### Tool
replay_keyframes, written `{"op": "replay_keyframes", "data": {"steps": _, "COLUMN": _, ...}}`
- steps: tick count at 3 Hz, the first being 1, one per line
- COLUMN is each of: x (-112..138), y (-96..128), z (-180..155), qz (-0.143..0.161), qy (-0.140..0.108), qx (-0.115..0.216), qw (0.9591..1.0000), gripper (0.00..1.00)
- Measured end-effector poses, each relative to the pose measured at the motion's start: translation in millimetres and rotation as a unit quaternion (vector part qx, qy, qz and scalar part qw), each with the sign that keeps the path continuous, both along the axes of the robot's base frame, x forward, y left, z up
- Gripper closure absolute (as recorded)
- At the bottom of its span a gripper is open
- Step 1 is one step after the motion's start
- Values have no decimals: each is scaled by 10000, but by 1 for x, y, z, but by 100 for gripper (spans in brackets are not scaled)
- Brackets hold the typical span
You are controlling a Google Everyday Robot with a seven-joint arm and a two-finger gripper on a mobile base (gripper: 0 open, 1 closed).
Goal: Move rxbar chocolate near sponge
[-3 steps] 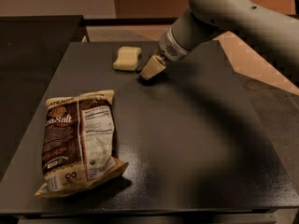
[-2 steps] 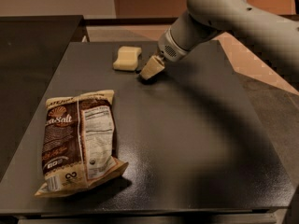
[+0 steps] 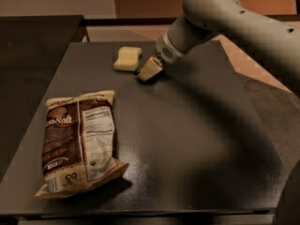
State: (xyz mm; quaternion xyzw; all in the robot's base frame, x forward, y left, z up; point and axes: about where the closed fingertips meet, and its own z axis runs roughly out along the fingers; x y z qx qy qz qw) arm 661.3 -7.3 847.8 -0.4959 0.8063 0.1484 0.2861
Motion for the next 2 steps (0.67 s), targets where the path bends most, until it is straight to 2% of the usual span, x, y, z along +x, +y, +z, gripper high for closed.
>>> {"op": "replay_keyframes", "data": {"steps": 1, "x": 2, "y": 3, "z": -3, "qz": 7, "qy": 24, "qx": 26, "qw": 10000, "gripper": 0}}
{"op": "replay_keyframes", "data": {"steps": 2, "x": 2, "y": 4, "z": -3, "qz": 7, "qy": 25, "qx": 26, "qw": 10000, "gripper": 0}}
